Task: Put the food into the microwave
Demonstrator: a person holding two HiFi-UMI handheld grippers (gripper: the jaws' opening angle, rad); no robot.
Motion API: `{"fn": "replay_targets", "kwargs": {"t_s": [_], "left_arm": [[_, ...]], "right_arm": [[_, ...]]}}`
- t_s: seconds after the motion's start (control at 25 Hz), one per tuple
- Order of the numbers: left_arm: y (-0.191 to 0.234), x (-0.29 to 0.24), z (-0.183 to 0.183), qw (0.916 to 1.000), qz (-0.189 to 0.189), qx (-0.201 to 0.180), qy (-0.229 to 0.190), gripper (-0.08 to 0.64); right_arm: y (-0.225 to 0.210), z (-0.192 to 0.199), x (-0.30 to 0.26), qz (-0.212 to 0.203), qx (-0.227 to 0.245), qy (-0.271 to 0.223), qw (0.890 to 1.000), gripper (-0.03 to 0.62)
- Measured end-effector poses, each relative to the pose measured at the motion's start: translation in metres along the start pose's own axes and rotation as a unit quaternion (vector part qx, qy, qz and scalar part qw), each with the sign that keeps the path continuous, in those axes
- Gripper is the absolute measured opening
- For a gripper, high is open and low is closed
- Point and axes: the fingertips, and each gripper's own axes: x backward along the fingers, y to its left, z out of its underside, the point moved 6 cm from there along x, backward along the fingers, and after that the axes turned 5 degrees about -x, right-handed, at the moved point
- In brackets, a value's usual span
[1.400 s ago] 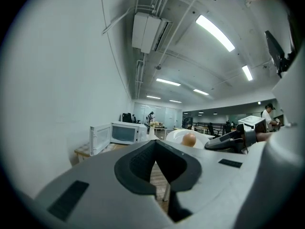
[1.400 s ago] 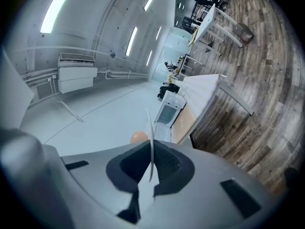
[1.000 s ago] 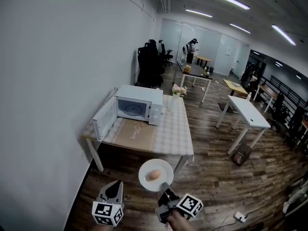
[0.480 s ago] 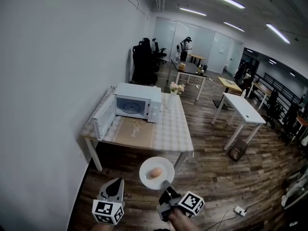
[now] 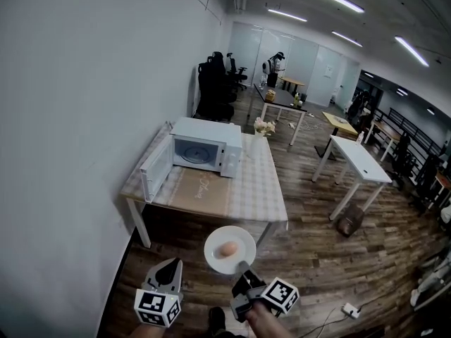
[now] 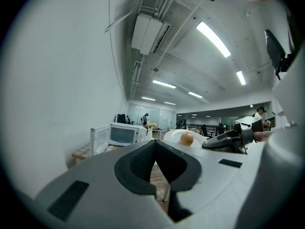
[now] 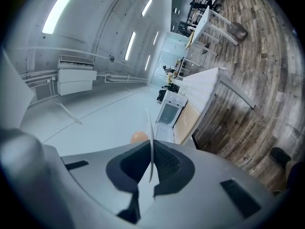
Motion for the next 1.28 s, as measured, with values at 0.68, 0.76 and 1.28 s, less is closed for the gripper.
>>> {"fn": "replay_targets", "kwargs": {"t_s": [0.68, 0.76, 1.28], "left_arm": [[0.018, -0.096, -0.011, 0.9995, -0.026, -0.011, 0.014, 0.006], [0.021, -0.108, -0.013, 0.9994, -0.030, -0.013, 0.015, 0.006], [0.022, -0.174, -0.023, 0.9985, -0.044, -0.023, 0.022, 0.006]], "right_arm": [[-0.011, -0.062, -0.089, -0.026, -0.019, 0.025, 0.999, 0.017], [-0.013, -0.070, -0.099, -0.025, -0.020, 0.029, 0.999, 0.017], [-0.023, -0.119, -0.150, -0.032, -0.024, 0.048, 0.998, 0.017]]}}
